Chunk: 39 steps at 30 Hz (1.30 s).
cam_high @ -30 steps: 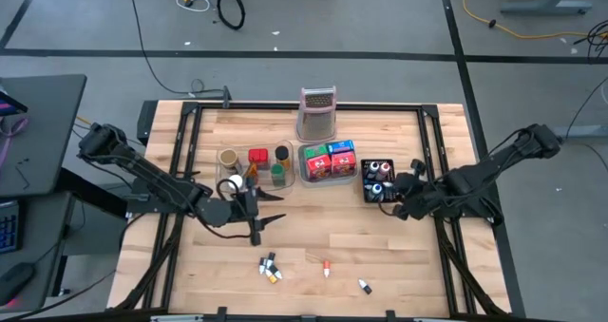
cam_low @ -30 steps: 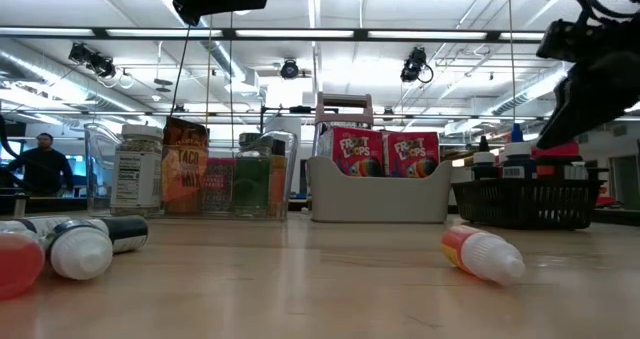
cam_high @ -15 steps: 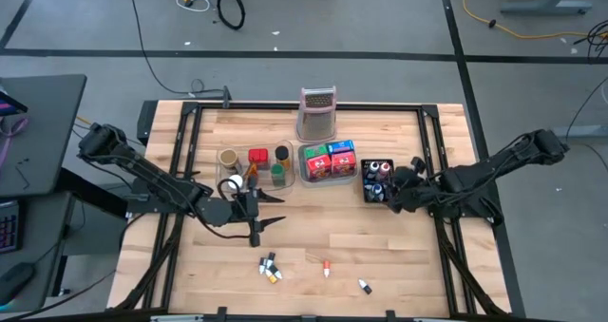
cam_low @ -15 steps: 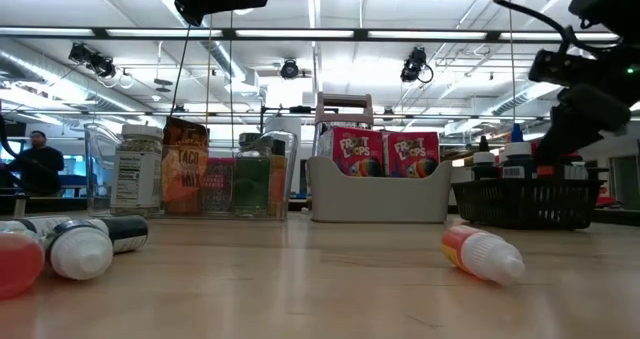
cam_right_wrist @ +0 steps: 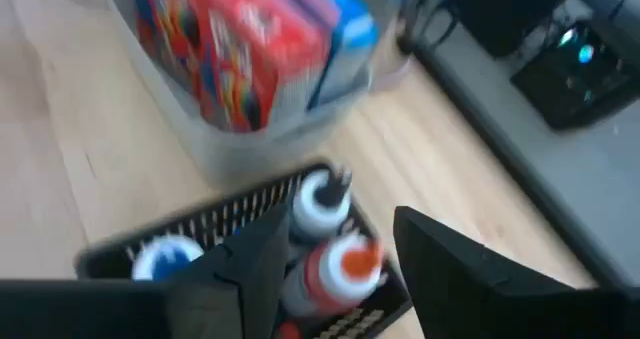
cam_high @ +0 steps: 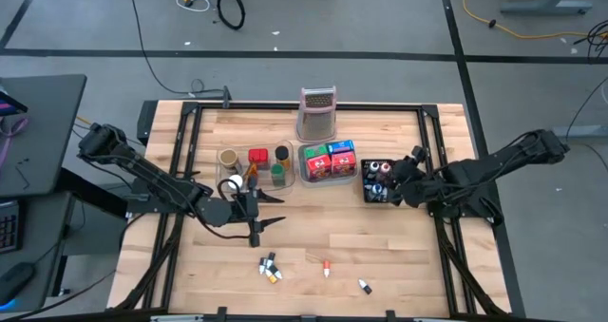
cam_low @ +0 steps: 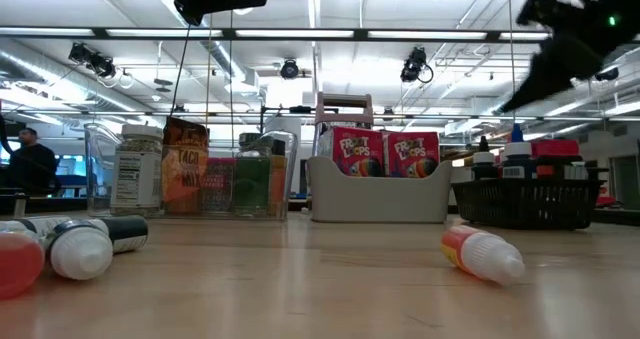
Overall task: Pick & Place Kitchen Items
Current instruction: Put the left small violet food coloring bottle into the black basket
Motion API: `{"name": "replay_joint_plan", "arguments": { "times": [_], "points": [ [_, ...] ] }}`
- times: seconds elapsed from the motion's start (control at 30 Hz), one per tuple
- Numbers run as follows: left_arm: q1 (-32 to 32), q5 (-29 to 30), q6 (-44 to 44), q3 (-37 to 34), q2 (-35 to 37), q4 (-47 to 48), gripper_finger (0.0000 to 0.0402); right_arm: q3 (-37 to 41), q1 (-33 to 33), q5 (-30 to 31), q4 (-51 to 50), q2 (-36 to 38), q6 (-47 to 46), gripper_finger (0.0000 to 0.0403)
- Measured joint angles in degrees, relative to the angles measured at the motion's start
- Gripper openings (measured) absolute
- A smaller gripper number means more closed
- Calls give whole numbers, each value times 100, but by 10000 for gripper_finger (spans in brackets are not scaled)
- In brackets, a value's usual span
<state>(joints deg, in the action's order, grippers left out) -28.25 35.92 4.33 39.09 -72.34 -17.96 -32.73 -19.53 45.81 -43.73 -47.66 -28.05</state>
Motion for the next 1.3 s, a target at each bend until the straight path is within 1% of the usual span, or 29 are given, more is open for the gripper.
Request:
{"name": "replay_joint_plan", "arguments": {
  "times": [0.1,0.17,0.27,0.33,0.4,0.47,0.53,0.67,0.73,0.8,0.9,0.97,1.07,1.3],
  "points": [
    [0,2,0,1,0,0,210,-406,0,157,142,2,480,194],
    [0,-16,45,1,0,-2,210,-645,0,377,474,1,840,194],
    [0,-202,401,0,0,-4,210,-872,2,621,1481,2,1840,194],
    [0,-385,681,0,0,-3,210,-891,2,589,2555,2,2677,194],
    [0,-555,771,0,0,-4,210,-867,0,286,3675,3,3425,194],
    [-2,-721,855,0,0,-2,210,-774,0,-305,4518,6,3927,194],
    [-2,-869,929,0,0,-2,210,-658,0,-988,5074,-2,4124,194],
    [-2,-1054,1043,0,0,-2,210,-337,-2,-2193,5371,1,4051,194],
    [-2,-1056,1047,0,0,-2,210,-78,-2,-2603,5444,-7,4062,194],
    [0,-1056,1050,1,0,-3,210,142,0,-2876,5654,-46,4361,194],
    [0,-1056,1225,0,0,-2,210,230,0,-2878,5869,-67,4842,194],
    [0,-1054,1364,0,0,-3,210,230,2,-2830,5966,-69,4853,194],
    [0,-1054,1351,1,0,-2,210,230,0,-2868,6150,-72,4852,194],
    [2,-988,1332,0,0,0,210,230,0,-2880,6156,-72,4853,194]
  ]
}}
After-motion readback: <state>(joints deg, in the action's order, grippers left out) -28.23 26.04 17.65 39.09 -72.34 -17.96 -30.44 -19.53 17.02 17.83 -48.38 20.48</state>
